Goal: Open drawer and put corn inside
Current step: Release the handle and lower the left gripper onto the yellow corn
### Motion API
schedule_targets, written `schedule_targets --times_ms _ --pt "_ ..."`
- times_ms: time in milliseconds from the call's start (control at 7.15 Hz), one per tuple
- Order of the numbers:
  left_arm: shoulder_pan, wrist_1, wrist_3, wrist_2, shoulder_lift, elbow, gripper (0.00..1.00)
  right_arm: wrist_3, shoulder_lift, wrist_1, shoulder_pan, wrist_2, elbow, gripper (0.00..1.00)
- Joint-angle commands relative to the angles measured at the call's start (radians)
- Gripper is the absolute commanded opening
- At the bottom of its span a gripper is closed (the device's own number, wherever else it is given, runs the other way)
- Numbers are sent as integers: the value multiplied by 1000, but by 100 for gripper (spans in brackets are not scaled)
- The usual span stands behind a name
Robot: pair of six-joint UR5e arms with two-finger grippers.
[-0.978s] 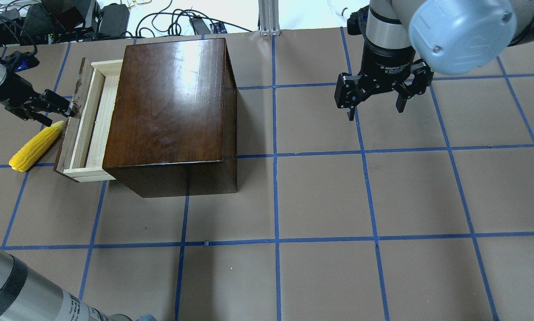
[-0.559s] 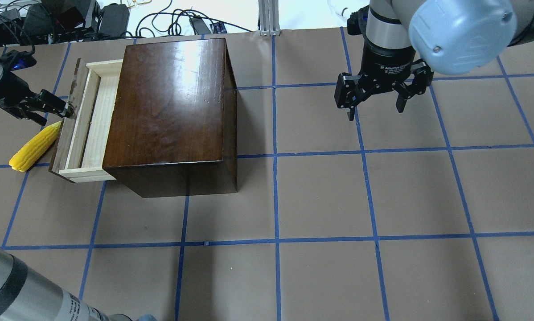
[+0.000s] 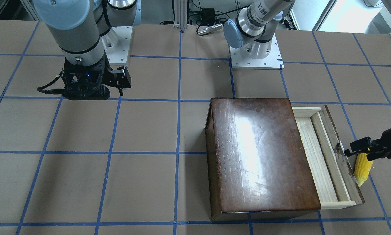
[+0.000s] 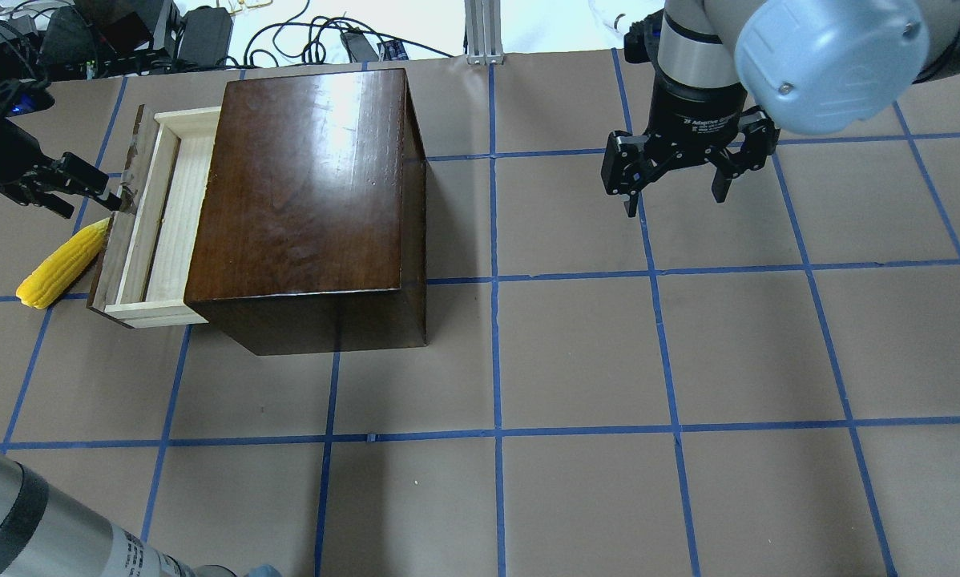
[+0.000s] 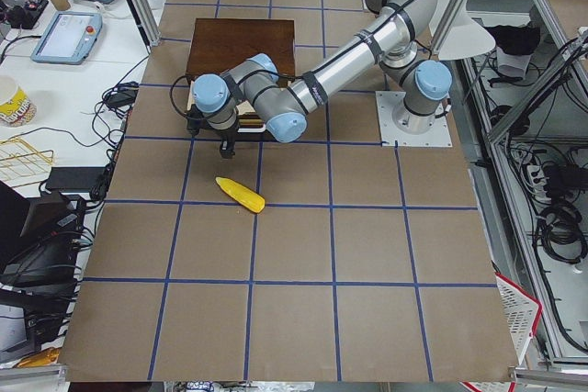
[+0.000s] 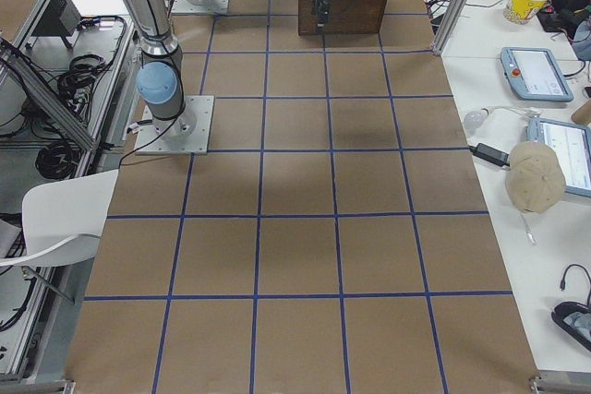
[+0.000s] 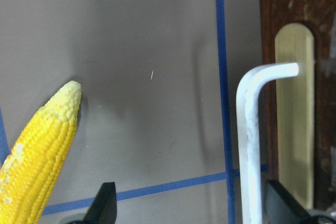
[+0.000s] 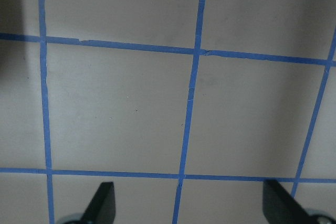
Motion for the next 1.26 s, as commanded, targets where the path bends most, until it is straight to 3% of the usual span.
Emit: schedule_targets --times_ms 0,140,419,699,839,1118 --pt "46 -10 89 34 2 29 100 0 0 0 0 0 0 100" --pt "49 1 176 87 -10 42 100 0 0 0 0 0 0 100" --pt "83 111 357 108 -34 21 100 0 0 0 0 0 0 100" --pt "94 113 541 111 -65 16 100 0 0 0 0 0 0 100" --pt "94 125 612 167 -82 4 100 0 0 0 0 0 0 100" --pt "113 281 715 183 -108 -78 100 0 0 0 0 0 0 100"
